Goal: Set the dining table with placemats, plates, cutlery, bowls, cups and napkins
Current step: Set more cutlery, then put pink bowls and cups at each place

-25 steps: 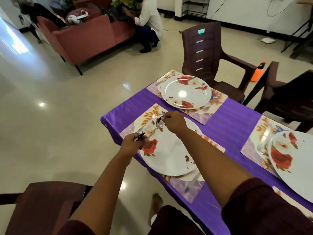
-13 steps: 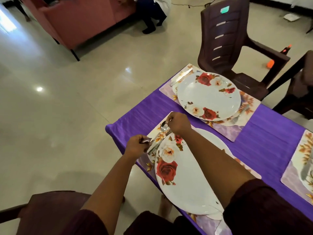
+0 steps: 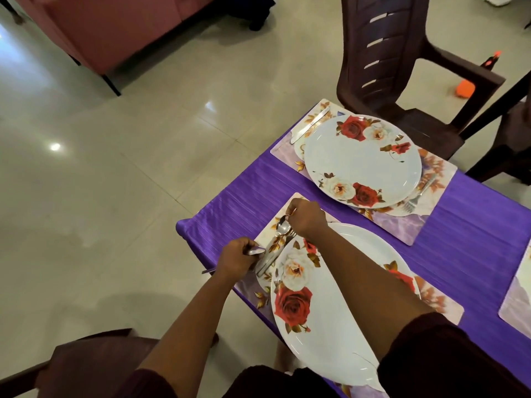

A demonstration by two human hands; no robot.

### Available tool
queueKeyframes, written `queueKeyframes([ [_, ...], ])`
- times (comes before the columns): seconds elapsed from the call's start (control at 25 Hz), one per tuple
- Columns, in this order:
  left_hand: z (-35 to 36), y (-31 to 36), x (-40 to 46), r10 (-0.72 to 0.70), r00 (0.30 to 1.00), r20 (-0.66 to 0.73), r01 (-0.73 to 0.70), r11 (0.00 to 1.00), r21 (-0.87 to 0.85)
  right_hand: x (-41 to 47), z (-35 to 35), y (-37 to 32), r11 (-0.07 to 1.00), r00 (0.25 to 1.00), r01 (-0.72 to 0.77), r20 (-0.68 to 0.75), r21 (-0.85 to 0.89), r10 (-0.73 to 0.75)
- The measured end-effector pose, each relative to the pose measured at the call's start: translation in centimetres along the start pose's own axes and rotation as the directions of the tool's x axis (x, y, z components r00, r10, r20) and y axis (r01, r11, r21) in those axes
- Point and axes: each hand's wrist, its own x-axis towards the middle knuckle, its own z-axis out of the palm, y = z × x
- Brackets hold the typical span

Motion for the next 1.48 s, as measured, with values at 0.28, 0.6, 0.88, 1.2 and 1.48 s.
queueKeyframes([
  [0.28,-0.1,0.2,0.2,0.043,0.999,-0.023,-0.041,0.994,0.1,0.1,0.8,0.1,0.993,1.0,0.007,-0.005,-0.116,-0.007],
  [0.6,-0.4,-0.1,1.0,0.057,0.998,0.021,-0.059,0.993,0.105,0.4,0.7,-0.5,0.991,0.998,-0.044,0.033,-0.13,0.049],
  [0.88,-3.1,0.8,2.3,-0.071,0.997,-0.032,0.058,0.95,-0.305,0.1,-1.1,-1.3,0.999,0.992,0.009,-0.127,-0.047,-0.015],
  [1.2,-12.3,3.0,8.4,0.184,0.977,0.107,-0.08,0.784,-0.615,4.8,-0.1,-14.5,0.89,0.924,0.376,-0.03,0.257,-0.381],
  [1.48,-30.3,-1.9,17.3,0.205,0.951,0.233,-0.095,0.907,-0.411,15.1,1.8,-28.1,0.905,0.973,0.217,-0.153,0.367,-0.171],
])
